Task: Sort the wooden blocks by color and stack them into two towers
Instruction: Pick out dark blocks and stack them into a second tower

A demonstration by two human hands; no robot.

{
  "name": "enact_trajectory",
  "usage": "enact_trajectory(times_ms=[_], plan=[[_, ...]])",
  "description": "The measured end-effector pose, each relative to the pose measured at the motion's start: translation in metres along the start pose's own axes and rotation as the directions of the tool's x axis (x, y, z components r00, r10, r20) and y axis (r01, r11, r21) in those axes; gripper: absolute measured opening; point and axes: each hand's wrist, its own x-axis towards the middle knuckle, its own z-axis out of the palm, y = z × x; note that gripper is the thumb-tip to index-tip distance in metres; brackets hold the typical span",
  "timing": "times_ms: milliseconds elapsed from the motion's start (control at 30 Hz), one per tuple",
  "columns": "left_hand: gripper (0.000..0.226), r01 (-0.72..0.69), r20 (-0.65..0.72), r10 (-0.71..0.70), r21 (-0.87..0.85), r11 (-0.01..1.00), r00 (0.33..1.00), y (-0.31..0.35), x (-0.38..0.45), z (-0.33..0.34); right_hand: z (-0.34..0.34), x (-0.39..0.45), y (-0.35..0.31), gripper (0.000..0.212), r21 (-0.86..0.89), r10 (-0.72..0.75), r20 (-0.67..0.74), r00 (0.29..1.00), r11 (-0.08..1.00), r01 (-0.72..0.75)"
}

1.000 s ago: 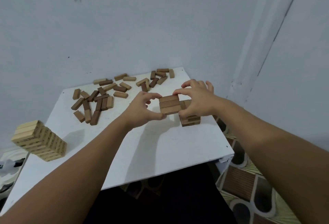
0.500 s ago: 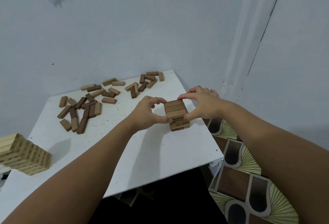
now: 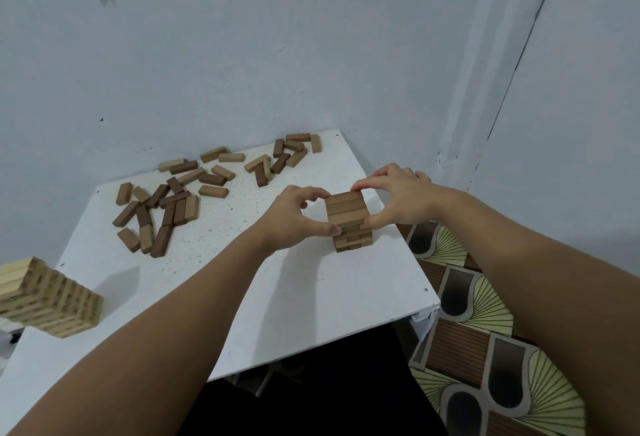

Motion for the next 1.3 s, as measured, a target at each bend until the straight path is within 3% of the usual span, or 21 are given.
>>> enact_trajectory(times_ms=[700, 1033, 1300], plan=[[0.071, 0.022, 0.012, -0.021, -0.048, 0.999, 1.0, 0.002, -0.002, 0.001, -0.003, -0.002, -0.002, 0.072, 0.015, -0.002, 0.033, 0.999, 1.0, 0.001], [0.078, 0.022, 0.009, -0.021, -0.048, 0.999, 1.0, -0.003, -0.001, 0.0, -0.006, -0.006, -0.001, 0.083, -0.003, 0.0, 0.034, 0.999, 1.0, 0.0], [0.086, 0.037, 0.006, -0.036, -0.07, 0.997, 0.999, -0.007, -0.003, -0.003, -0.008, -0.008, -0.004, 0.088, 0.085, 0.017, 0.043, 0.999, 0.996, -0.02]])
